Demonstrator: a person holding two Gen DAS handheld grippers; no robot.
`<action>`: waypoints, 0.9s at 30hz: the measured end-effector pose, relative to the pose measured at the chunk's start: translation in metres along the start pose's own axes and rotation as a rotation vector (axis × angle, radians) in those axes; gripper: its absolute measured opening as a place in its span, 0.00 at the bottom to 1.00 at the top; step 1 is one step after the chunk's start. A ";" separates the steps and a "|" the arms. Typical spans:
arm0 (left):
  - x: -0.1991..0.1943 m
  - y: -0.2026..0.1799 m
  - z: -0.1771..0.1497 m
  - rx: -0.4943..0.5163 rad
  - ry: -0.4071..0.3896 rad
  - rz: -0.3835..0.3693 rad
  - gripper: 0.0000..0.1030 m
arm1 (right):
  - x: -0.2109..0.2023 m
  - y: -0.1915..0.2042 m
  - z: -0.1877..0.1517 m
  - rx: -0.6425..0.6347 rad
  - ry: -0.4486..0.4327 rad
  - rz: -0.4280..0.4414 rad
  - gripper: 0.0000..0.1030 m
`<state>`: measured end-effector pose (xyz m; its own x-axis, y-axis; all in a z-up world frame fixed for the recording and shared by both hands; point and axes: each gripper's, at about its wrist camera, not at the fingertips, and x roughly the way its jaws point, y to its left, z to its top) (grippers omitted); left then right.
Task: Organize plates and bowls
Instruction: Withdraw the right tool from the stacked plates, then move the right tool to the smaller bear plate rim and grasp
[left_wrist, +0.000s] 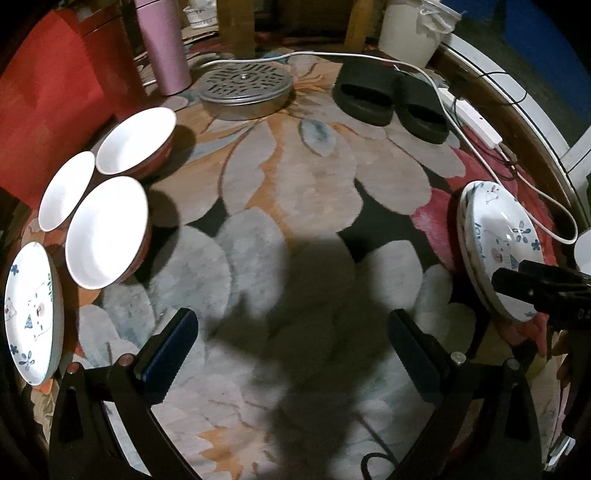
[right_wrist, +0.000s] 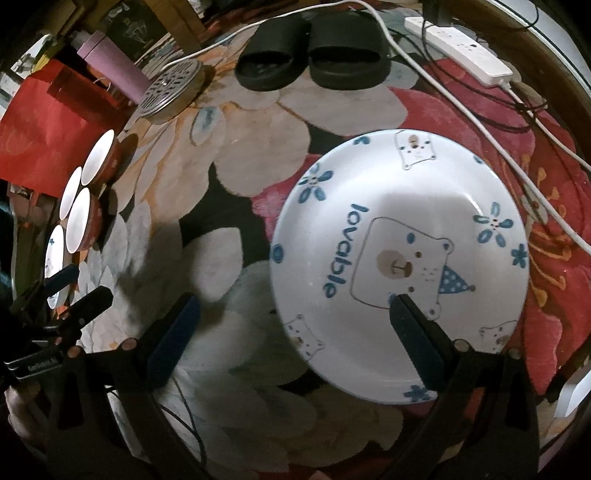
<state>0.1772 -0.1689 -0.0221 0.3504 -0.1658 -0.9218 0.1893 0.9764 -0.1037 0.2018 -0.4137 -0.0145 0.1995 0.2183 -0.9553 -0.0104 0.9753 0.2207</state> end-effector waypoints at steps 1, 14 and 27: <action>0.000 0.003 -0.001 -0.004 0.001 0.003 0.99 | 0.000 0.002 -0.001 -0.002 0.000 0.001 1.00; -0.004 0.045 -0.017 -0.064 0.014 0.022 0.99 | 0.014 0.039 -0.006 -0.048 0.025 0.027 1.00; -0.017 0.134 -0.052 -0.192 0.017 0.076 0.99 | 0.025 0.082 -0.009 -0.125 0.028 0.032 1.00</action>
<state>0.1492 -0.0280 -0.0401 0.3411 -0.0900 -0.9357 -0.0158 0.9947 -0.1015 0.1970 -0.3282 -0.0226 0.1694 0.2482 -0.9538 -0.1383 0.9642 0.2264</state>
